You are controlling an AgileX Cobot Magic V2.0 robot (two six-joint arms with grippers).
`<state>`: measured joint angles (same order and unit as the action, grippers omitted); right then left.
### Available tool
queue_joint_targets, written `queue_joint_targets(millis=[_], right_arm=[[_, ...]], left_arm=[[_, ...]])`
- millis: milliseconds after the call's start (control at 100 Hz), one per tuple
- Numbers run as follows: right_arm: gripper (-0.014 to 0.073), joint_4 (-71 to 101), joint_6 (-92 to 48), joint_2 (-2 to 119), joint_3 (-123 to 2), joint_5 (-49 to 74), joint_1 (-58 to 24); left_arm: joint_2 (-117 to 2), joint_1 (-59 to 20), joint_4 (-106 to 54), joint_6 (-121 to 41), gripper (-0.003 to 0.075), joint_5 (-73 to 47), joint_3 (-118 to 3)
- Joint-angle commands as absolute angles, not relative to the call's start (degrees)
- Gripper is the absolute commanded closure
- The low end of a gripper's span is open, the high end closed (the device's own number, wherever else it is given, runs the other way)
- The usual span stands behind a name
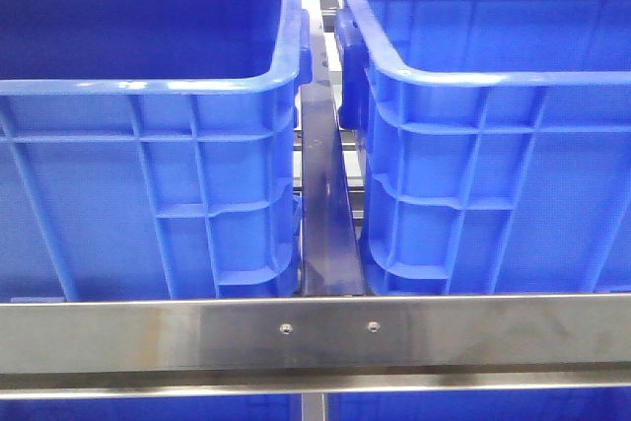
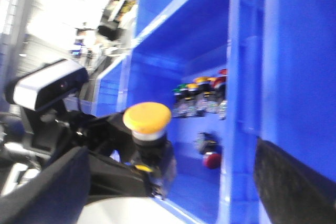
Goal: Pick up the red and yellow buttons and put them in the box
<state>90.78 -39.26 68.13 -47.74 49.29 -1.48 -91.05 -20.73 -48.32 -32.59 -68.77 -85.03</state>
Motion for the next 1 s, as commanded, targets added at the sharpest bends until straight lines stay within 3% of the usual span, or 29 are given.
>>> queue_joint_targets(millis=[0,870,990], right_arm=[[-0.0050,98.0,-42.0,68.9,-49.8,52.0,-1.6],[-0.0050,98.5,-43.7,86.9,-66.9,46.9,-18.9],[0.0044,98.4,-43.7,87.1,-66.9,46.9,-19.1]], left_arm=[[-88.5,-21.3,-52.3,-32.6,0.0552,-68.1,-86.6],[-88.5,-21.3,-52.3,-32.6,0.0553,-68.1,-86.6],[-88.5,-21.3,-52.3,-32.6,0.0553,-68.1,-86.6]])
